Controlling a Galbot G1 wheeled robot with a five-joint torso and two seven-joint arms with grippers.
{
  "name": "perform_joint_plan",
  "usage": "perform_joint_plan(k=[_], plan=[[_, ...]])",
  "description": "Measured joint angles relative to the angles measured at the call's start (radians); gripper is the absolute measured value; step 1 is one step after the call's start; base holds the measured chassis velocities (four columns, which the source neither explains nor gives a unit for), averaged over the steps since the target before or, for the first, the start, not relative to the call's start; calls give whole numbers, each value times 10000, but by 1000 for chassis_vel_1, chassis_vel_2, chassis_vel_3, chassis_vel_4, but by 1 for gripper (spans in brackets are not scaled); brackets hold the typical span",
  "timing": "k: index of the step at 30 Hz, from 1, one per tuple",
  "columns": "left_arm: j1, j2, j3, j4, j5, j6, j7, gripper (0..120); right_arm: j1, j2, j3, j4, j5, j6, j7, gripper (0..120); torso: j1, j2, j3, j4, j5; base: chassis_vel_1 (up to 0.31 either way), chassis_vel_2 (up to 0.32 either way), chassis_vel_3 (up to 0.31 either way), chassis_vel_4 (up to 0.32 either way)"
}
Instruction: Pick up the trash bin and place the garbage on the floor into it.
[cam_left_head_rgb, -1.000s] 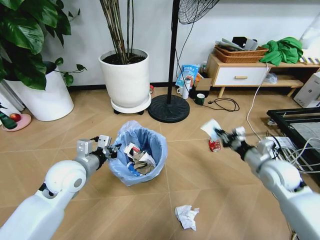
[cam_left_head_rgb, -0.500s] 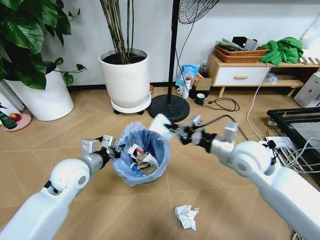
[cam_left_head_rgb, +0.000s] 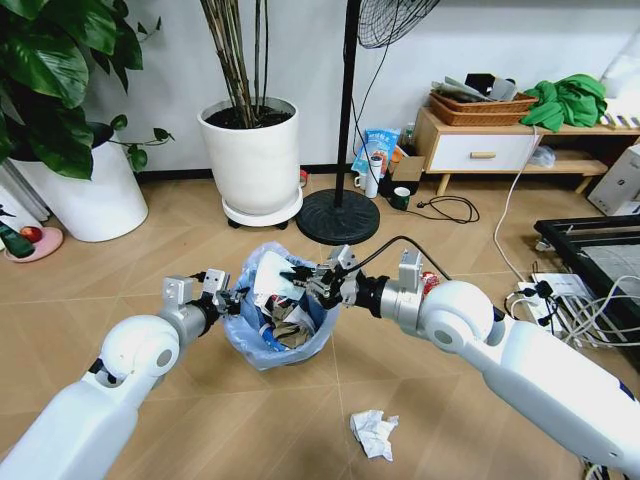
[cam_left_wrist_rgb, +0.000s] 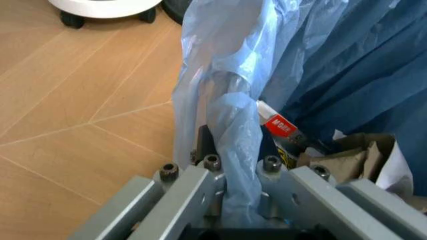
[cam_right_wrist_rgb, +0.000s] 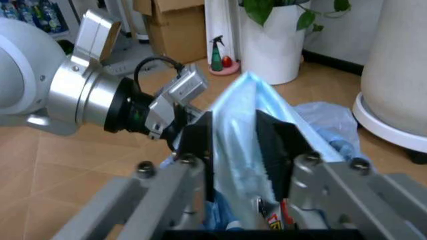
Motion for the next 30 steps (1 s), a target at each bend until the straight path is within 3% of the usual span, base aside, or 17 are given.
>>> perform_joint_plan(k=[7, 11, 14, 16, 19, 28, 30], plan=[[-11, -14, 2, 0, 29, 0, 11, 0, -44, -20, -49, -62, -145, 44, 48, 55, 0, 0, 0, 0, 0, 0, 0, 0, 0], [-4, -28, 1, -1, 38, 0, 11, 0, -77, 15, -18, -67, -170, 83, 86, 65, 0, 0, 0, 0, 0, 0, 0, 0, 0], [28, -24, -48, -1, 57, 0, 12, 0, -333, 10, 459, 132, -126, 130, 310, 81, 0, 0, 0, 2, 0, 0, 0, 0, 0], [34, -17, -72, 0, 58, 0, 12, 0, -460, -61, 693, 242, -83, 139, 361, 84, 0, 0, 0, 3, 1, 0, 0, 0, 0], [63, 1, -184, 2, 62, 0, 16, 0, -1131, -764, 1532, 778, 172, 374, 500, 97, 0, 2, -1, 0, 0, 0, 0, 0, 0], [344, -6, -536, -125, 117, 0, 21, 0, -2122, -1667, 2643, 1170, 330, 786, 767, 100, -1, 2, -2, 2, 1, 0, 0, 0, 0], [363, 27, -613, -159, 104, 0, 3, 0, -2672, -1972, 3308, 1169, 396, 887, 558, 100, -1, 2, -2, 3, 3, 0, 0, 0, 0]])
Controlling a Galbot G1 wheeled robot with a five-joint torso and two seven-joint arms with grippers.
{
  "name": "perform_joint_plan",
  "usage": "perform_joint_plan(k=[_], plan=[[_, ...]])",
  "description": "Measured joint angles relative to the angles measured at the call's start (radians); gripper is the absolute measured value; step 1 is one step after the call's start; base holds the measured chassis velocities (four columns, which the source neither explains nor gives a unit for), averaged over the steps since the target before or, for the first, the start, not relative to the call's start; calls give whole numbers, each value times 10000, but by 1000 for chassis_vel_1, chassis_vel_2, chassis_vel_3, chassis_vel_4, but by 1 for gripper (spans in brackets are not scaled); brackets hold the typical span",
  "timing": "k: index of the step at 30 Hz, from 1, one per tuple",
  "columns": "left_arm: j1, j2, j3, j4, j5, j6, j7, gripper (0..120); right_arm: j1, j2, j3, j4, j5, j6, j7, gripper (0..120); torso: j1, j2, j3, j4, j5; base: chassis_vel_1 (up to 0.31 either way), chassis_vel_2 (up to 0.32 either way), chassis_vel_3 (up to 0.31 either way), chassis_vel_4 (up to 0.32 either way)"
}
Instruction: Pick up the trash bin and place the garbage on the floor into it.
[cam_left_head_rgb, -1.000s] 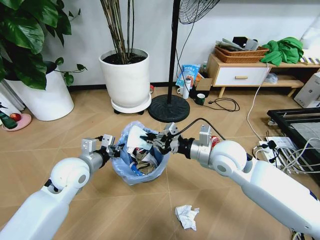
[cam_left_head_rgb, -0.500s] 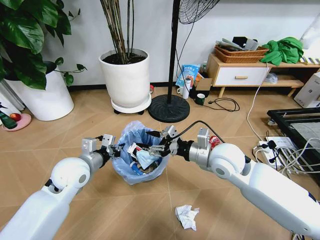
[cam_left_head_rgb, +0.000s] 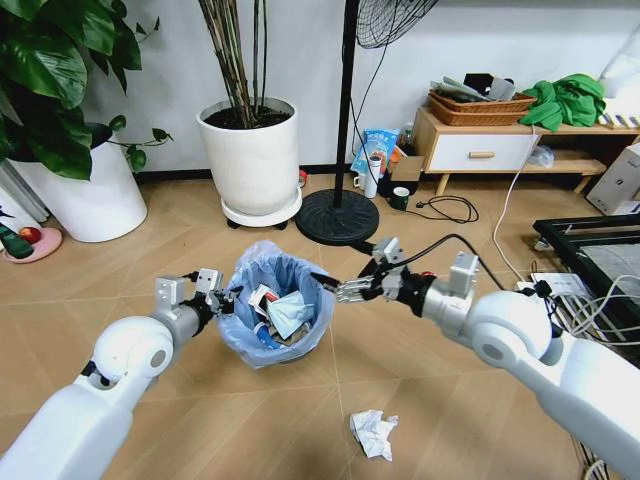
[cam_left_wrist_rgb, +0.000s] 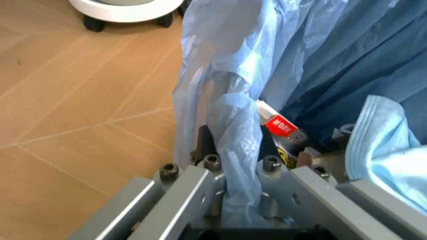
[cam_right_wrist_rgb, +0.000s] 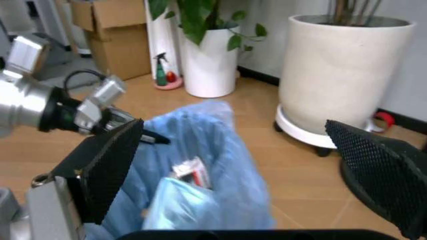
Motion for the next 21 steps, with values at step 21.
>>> perform_joint_plan(k=[21], plan=[[54, 70, -108, -167, -136, 0, -202, 0, -4975, -558, 2478, -2901, -3761, 3151, -3881, 100, 0, 1, 1, -4, -3, 0, 0, 0, 0]])
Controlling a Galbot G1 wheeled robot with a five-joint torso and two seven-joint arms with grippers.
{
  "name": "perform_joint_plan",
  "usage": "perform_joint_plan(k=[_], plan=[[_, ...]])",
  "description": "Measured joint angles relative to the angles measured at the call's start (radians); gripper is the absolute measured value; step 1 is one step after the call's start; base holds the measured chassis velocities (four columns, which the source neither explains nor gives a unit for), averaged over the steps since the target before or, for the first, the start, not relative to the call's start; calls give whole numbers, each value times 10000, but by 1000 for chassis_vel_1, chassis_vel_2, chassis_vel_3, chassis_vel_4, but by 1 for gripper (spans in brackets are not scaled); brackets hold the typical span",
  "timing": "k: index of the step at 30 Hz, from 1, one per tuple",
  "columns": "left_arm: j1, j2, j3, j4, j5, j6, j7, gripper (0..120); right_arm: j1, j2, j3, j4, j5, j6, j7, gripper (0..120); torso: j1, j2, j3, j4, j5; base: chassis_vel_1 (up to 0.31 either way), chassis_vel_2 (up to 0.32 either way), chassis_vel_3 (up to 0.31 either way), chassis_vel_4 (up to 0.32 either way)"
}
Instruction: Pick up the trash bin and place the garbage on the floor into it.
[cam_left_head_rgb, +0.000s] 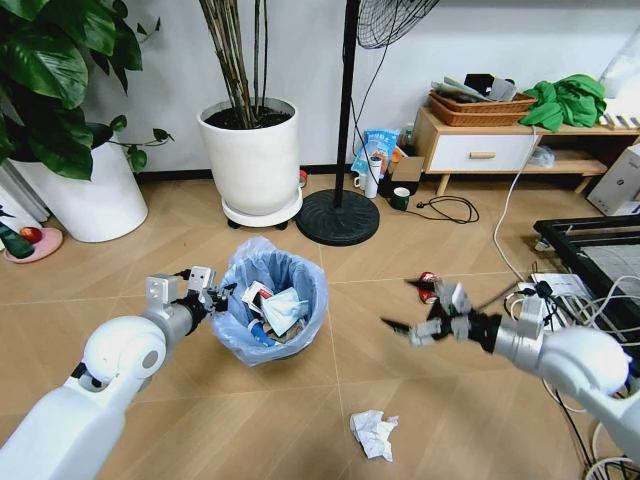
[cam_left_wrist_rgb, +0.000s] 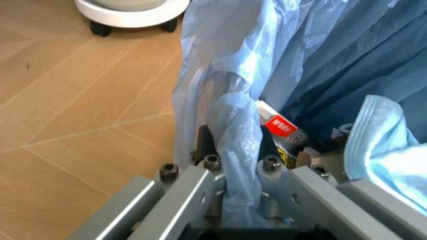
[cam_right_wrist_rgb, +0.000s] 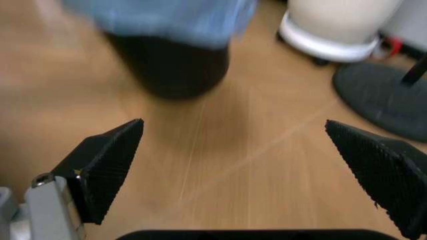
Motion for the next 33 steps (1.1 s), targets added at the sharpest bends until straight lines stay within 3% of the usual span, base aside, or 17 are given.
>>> perform_joint_plan(k=[5, 12, 16, 33], plan=[[10, 6, 16, -11, -9, 0, -17, 0, -93, 265, -1019, -1018, -1228, 677, -242, 100, 0, 0, 0, 0, 0, 0, 0, 0, 0], [-195, -146, 265, 128, 30, 0, 20, 0, 569, 1047, -1789, -2035, -2326, 347, -523, 100, 0, 0, 0, -1, -5, 0, 0, 0, 0], [-178, -150, 270, 130, 79, 0, 53, 0, 1371, 1561, -2741, -3017, -2821, 187, -556, 100, 0, 0, 0, 3, -1, 0, 0, 0, 0], [-209, -208, 286, 165, 121, 0, 88, 0, 2845, 2318, -4705, -4462, -3166, 4, -622, 100, 1, -1, 1, 2, -2, 0, 0, 0, 0]])
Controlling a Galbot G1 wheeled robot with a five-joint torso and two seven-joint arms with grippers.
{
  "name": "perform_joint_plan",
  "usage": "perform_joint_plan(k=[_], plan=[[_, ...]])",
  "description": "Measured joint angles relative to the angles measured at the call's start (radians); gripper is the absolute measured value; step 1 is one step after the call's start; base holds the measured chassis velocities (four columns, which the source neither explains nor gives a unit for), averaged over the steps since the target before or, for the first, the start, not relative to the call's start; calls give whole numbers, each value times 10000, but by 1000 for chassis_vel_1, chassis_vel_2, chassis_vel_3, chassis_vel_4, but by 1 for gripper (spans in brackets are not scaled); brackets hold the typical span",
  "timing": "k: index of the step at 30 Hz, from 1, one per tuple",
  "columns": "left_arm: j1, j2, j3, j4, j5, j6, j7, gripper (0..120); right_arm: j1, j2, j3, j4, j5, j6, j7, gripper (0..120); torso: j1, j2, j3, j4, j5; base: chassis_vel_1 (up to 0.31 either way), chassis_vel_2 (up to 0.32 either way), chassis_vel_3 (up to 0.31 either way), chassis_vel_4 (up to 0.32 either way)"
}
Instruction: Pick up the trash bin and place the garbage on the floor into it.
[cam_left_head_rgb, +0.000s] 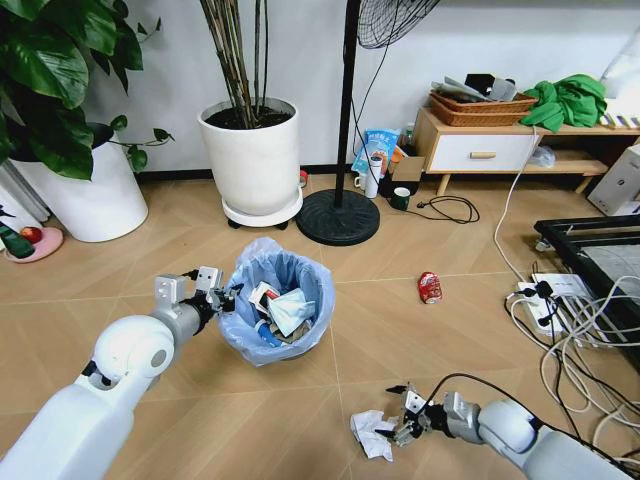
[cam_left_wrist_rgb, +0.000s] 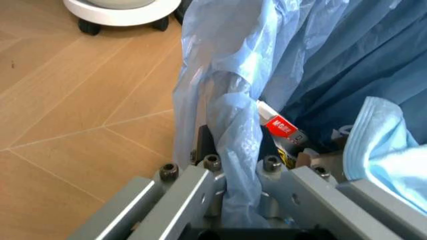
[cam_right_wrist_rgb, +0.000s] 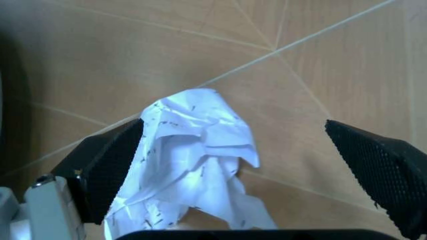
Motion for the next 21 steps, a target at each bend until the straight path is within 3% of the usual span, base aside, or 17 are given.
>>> perform_joint_plan(k=[13, 21], plan=[[-2, -20, 14, 19, 25, 0, 44, 0, 413, 0, -770, -421, 428, -215, -69, 98, 0, 0, 0, -1, 2, 0, 0, 0, 0], [-25, -23, 21, 34, 39, 0, 102, 0, 743, 202, -1231, -767, 485, -213, -81, 84, 0, 0, 0, 0, 3, 0, 0, 0, 0]])
